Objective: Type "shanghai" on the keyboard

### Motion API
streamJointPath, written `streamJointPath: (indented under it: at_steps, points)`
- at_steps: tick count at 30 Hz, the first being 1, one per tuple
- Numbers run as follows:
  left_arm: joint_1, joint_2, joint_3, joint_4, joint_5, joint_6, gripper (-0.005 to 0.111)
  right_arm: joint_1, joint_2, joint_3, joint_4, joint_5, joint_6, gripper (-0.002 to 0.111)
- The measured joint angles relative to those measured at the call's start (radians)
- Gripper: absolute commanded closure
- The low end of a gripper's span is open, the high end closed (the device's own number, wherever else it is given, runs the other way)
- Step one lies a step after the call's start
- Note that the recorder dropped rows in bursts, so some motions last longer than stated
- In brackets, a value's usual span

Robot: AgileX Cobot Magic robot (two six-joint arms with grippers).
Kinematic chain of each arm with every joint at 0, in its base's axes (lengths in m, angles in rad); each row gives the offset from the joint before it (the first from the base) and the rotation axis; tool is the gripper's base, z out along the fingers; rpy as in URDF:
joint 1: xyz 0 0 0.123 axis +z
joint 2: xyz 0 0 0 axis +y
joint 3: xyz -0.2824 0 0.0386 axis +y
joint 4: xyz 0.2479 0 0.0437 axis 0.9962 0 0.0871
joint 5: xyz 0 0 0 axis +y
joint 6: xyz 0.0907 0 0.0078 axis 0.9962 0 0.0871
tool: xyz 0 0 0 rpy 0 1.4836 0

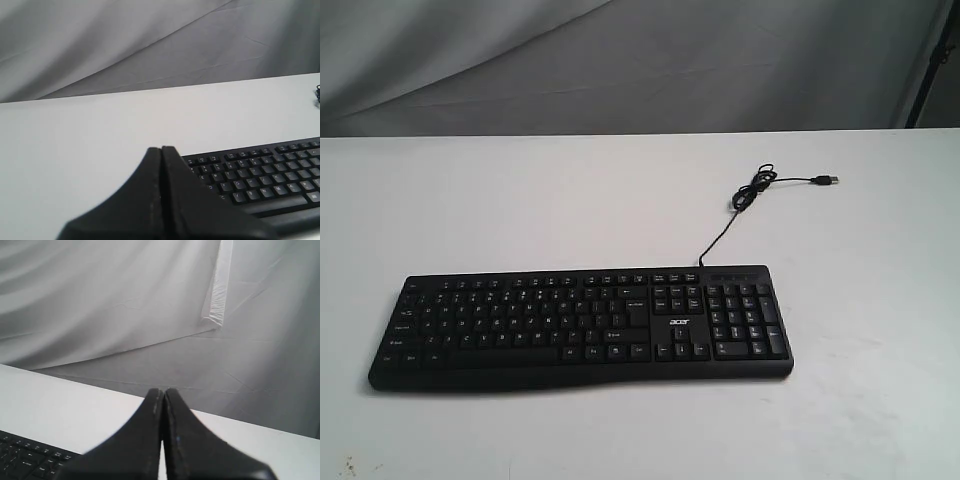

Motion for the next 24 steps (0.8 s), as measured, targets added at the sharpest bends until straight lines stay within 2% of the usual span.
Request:
streamJointPath:
  at_steps: [21, 24]
  points:
    - [0.0, 0.0, 0.0, 0.0, 0.0, 0.0, 0.107, 0.0, 0.0, 0.0, 0.0, 0.003, 0.0, 0.108]
    - [0.0, 0.0, 0.0, 0.0, 0.0, 0.0, 0.107, 0.0, 0.004, -0.082, -0.027, 0.151, 0.0, 0.108]
